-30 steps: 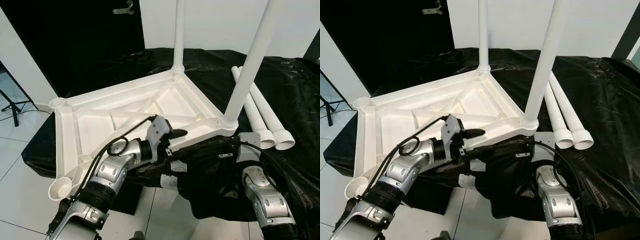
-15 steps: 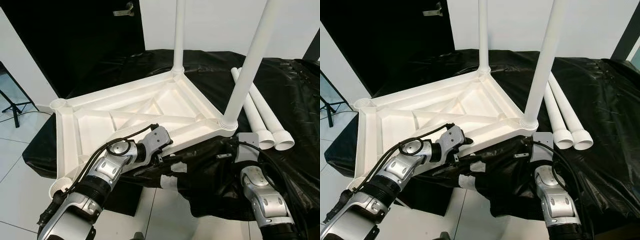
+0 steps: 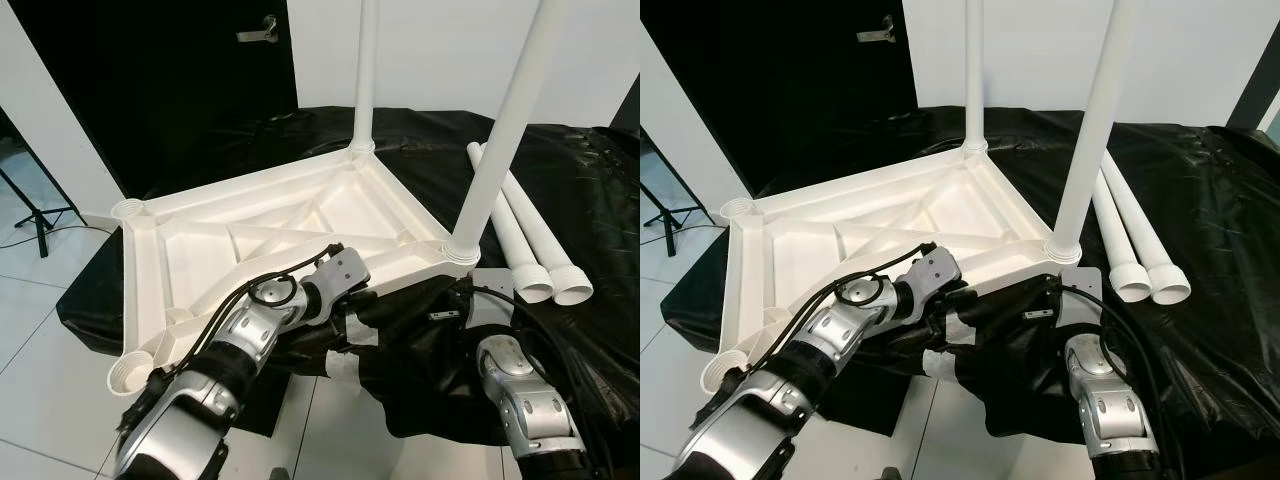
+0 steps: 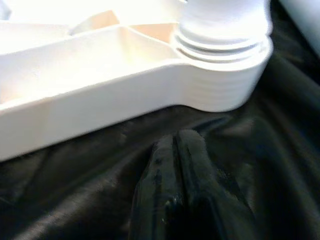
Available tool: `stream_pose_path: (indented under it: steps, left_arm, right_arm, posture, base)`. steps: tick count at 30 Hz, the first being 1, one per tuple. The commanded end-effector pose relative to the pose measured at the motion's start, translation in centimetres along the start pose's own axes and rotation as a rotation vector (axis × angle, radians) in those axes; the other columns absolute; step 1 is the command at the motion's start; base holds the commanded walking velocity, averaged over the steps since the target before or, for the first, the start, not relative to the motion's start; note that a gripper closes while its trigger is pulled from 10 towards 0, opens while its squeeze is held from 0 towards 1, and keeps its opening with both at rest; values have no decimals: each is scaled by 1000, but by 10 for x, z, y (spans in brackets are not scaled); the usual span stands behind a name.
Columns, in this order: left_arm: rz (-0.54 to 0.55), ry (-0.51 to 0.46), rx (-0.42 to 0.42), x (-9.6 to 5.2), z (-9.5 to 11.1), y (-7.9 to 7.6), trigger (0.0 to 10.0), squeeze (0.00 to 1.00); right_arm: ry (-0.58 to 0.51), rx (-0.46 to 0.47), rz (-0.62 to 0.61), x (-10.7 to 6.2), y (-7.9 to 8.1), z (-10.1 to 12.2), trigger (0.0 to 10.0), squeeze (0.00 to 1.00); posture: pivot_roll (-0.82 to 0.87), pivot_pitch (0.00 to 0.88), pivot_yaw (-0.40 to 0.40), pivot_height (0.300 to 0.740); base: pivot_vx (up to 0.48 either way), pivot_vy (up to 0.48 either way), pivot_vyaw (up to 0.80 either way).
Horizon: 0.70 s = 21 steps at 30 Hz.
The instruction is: Building children table
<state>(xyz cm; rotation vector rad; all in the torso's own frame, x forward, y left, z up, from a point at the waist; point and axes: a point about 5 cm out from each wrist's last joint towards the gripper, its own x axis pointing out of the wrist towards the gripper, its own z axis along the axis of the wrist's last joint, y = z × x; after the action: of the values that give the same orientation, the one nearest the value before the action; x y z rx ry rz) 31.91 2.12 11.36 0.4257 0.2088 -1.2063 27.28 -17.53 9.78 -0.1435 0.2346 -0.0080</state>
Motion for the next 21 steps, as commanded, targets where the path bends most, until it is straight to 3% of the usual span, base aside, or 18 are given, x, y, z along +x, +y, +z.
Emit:
stream_pose_path:
  steps: [1, 4, 6, 9, 18, 19, 20, 21]
  left_arm:
    - [-40, 20, -3, 11, -1, -11, 0, 0]
    - [-67, -38, -3, 26, 17, -19, 0, 0]
    - [-67, -38, -3, 26, 17, -19, 0, 0]
    - [-65, -77, -7, 44, 31, -30, 0, 0]
    - [71, -143, -24, 58, 50, -25, 0, 0]
    - [118, -156, -24, 59, 53, -21, 3725, 0]
    - [155, -174, -30, 58, 56, -17, 9333, 0]
    - [155, -174, -30, 58, 56, -17, 9333, 0]
  right_arm:
    - [2, 3, 16, 1, 4, 1, 10000, 0]
    - [0, 3, 22, 2, 4, 1, 10000, 0]
    - [0, 3, 22, 2, 4, 1, 10000, 0]
    - [4, 2, 27, 1, 4, -2, 10000, 0]
    - [2, -3, 41, 2, 7, -2, 10000, 0]
    - [3, -6, 44, 2, 7, -3, 10000, 0]
    - [6, -7, 44, 2, 7, -4, 10000, 0]
    - [6, -7, 44, 2, 7, -4, 10000, 0]
  posture:
    - [129, 0, 41, 740]
    - [121, 0, 44, 740]
    - [121, 0, 44, 740]
    - [118, 0, 49, 740]
    - [116, 0, 56, 740]
    - [113, 0, 58, 740]
    - [110, 0, 59, 740]
    - [110, 0, 59, 740]
  base:
    - [0, 0, 0]
    - [0, 0, 0]
    - [0, 0, 0]
    - [0, 0, 0]
    - [0, 0, 0]
    - [0, 0, 0]
    - [0, 0, 0]
    - [0, 0, 0]
